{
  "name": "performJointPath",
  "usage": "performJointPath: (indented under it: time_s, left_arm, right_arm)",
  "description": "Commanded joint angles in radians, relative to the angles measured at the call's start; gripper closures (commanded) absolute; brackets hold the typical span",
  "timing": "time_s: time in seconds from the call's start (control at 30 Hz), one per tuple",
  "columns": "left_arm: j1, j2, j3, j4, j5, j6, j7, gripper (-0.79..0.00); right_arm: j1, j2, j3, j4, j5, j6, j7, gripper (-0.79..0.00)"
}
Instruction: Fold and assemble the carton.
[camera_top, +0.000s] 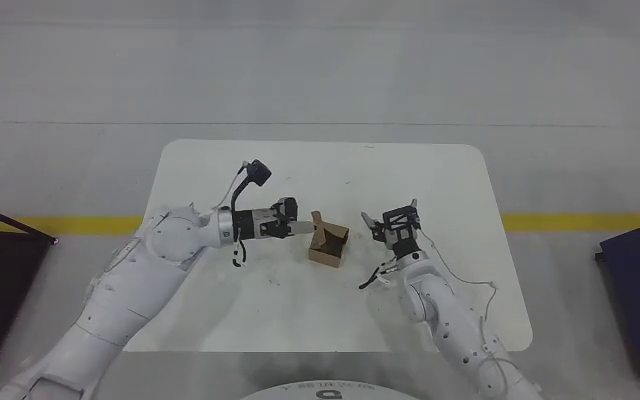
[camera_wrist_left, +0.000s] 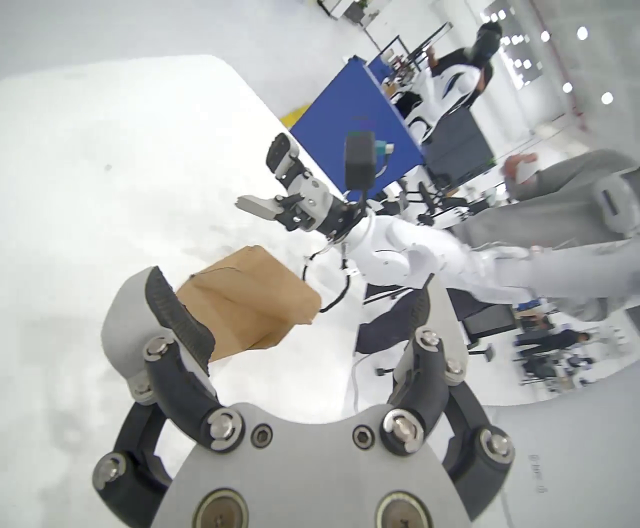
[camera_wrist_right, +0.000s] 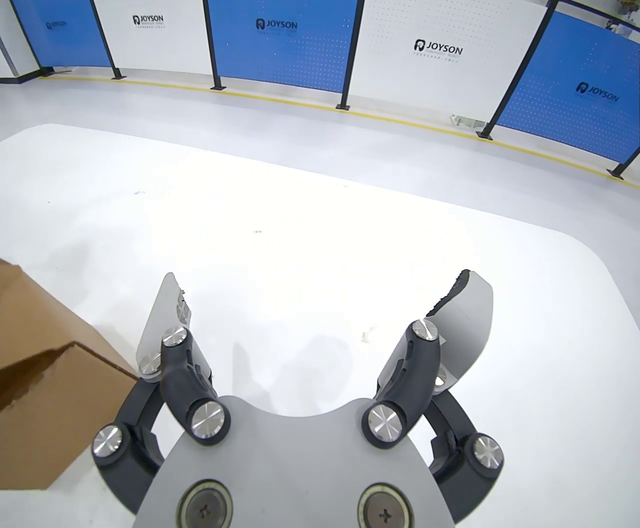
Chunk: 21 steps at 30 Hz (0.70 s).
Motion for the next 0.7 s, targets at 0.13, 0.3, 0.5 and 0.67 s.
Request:
performJointPath:
  time_s: [0.13,0.3,0.5,0.67]
  left_arm:
    - [-0.047,-0.014,0.046,0.075,-0.065,0.092,-0.045,-0.514]
    - [-0.072,-0.025,0.078,0.138,-0.051,0.136,-0.036,-0.366]
    - [-0.087,-0.033,0.099,0.166,-0.048,0.137,-0.046,-0.265]
    - [-0.092,-0.038,0.105,0.181,-0.075,0.132,-0.05,-0.262]
  right_arm:
    - [-0.034,0.002,0.027,-0.021,-0.013,-0.014,0.009,-0.785]
    - [-0.042,-0.003,0.028,-0.029,-0.028,-0.022,0.017,-0.785]
    - [-0.036,-0.011,0.019,-0.022,-0.042,-0.03,0.023,-0.785]
    - [-0.03,-0.018,0.016,-0.015,-0.049,-0.034,0.023,-0.785]
